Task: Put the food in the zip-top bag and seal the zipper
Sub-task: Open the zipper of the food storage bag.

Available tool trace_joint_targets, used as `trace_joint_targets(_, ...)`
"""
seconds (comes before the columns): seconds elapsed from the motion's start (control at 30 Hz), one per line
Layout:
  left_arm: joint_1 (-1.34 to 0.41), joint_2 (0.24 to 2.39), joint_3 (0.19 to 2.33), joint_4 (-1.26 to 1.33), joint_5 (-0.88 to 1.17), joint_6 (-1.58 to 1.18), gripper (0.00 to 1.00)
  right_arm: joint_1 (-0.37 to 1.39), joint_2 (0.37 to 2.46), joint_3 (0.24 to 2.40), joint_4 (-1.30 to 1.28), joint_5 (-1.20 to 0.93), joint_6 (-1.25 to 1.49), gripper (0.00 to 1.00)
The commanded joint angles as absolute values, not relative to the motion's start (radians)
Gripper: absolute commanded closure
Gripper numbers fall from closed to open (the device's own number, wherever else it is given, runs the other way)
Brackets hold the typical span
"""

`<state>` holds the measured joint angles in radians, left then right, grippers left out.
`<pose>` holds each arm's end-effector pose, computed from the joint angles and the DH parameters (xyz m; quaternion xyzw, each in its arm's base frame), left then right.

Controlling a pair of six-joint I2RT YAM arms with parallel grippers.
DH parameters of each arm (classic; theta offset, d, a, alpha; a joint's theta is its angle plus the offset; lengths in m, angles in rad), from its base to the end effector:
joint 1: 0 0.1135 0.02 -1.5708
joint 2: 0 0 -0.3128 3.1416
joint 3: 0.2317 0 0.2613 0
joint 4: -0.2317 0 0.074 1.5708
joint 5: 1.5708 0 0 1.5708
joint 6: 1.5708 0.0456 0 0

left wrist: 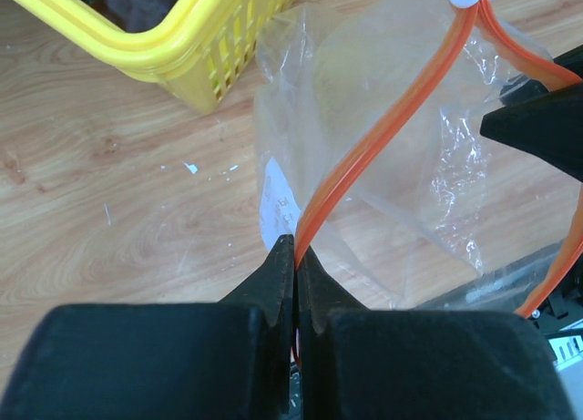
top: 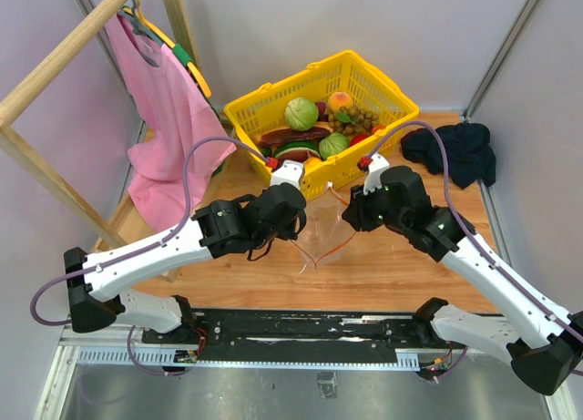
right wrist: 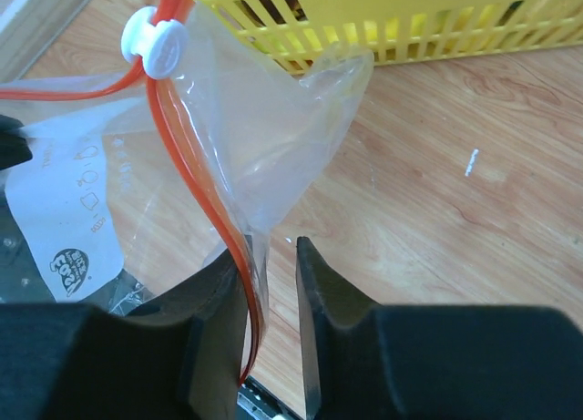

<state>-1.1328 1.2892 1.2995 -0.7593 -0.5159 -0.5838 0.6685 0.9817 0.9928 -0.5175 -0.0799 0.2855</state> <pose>0.1349 -0.2350 0.3992 0.1422 0.8809 -0.1394 0.4295 0.1581 0.1295 0.3785 -0.1838 0.8414 0.2634 0.4346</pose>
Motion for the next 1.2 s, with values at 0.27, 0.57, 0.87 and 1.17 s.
trace_joint_targets(0.27,-1.121,1.234,1.399,-0.955,-0.547,-0.578,1.0,0.685,1.071,1.032,-0.399,-0.265,0.275,0.69)
trace_joint_targets(0.57,-1.121,1.184,1.395,-1.036,-0.559,-0.591,1.0,0.732,1.207,1.054,-0.319,-0.28,0.299,0.83)
trace_joint_targets(0.87,-1.106,1.213,1.284,-0.766,-0.476,-0.543,1.0,0.732,1.189,1.054,-0.443,-0.075,0.259,0.91)
trace_joint_targets(1.17,-1.058,1.195,1.197,-0.519,-0.377,-0.517,0.99,0.73,1.05,1.102,-0.592,0.128,0.179,0.99)
